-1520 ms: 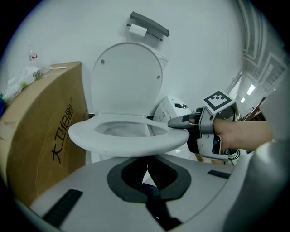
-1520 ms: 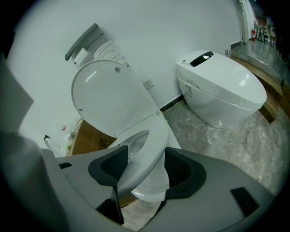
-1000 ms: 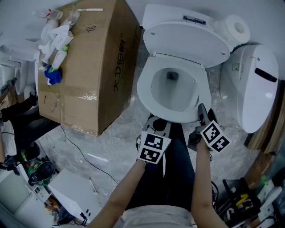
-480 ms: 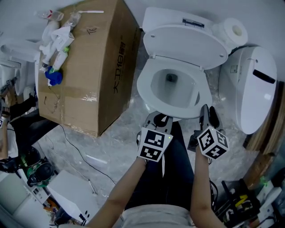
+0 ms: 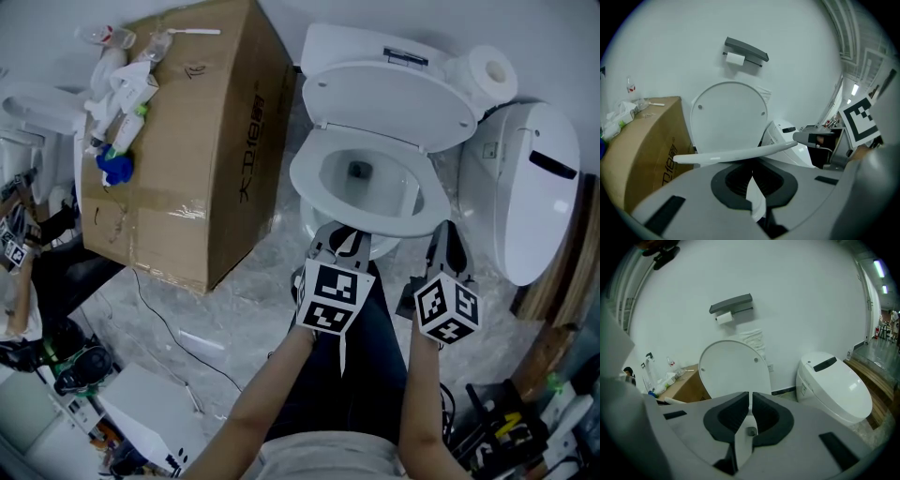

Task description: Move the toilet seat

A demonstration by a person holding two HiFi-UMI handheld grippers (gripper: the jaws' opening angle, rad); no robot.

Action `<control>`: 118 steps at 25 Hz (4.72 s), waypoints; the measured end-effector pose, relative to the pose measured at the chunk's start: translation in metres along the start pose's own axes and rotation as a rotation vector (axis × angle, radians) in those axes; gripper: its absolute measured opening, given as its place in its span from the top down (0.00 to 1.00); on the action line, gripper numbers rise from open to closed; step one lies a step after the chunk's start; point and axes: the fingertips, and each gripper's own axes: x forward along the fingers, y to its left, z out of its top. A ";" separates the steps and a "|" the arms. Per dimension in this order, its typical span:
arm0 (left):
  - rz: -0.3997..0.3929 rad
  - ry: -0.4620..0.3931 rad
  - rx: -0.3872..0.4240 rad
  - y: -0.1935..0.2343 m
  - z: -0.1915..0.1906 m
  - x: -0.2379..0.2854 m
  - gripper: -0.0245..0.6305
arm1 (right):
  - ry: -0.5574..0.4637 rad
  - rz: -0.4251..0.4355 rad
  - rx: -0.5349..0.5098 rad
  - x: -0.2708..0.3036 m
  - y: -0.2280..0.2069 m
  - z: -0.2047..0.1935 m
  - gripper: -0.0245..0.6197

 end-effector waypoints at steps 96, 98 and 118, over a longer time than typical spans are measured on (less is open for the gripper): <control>0.074 -0.237 -0.018 0.067 0.150 0.055 0.94 | -0.035 0.123 -0.009 0.047 0.060 0.030 0.94; 0.079 -0.226 -0.022 0.067 0.139 0.049 0.94 | -0.041 0.128 -0.014 0.043 0.063 0.029 0.94; 0.094 -0.178 -0.011 0.040 0.056 -0.023 0.94 | -0.073 0.167 -0.036 -0.017 0.091 0.008 0.94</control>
